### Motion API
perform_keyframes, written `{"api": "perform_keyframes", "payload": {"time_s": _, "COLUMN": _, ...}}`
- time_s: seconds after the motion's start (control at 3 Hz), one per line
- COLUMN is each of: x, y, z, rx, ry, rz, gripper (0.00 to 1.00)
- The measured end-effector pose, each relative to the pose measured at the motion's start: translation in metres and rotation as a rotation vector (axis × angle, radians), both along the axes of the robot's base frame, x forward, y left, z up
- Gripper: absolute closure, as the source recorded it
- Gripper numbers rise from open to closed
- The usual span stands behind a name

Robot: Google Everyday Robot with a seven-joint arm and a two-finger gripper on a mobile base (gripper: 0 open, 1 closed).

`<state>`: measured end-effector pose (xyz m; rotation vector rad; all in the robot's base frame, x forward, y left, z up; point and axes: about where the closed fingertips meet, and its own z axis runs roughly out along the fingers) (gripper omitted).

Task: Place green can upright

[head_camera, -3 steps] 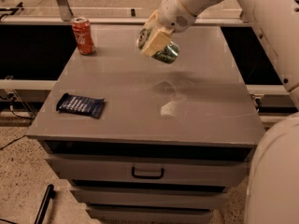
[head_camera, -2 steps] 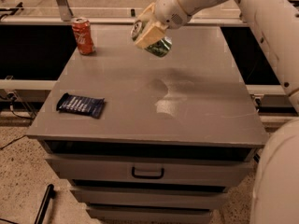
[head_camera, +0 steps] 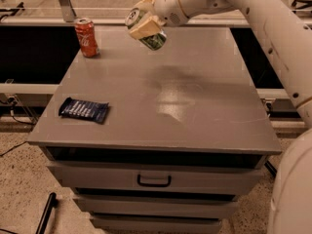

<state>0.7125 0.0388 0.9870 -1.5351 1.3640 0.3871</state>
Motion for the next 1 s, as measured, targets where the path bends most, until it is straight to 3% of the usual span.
{"api": "perform_keyframes", "payload": {"time_s": 0.33, "x": -0.009, "y": 0.014, "z": -0.011, "rx": 0.124, "ry": 0.097, "rz": 0.022, "gripper": 1.0}}
{"api": "perform_keyframes", "payload": {"time_s": 0.67, "x": -0.029, "y": 0.037, "z": -0.018, "rx": 0.398, "ry": 0.276, "rz": 0.05, "gripper": 1.0}}
{"api": "perform_keyframes", "payload": {"time_s": 1.0, "x": -0.05, "y": 0.06, "z": 0.004, "rx": 0.623, "ry": 0.379, "rz": 0.11, "gripper": 1.0}}
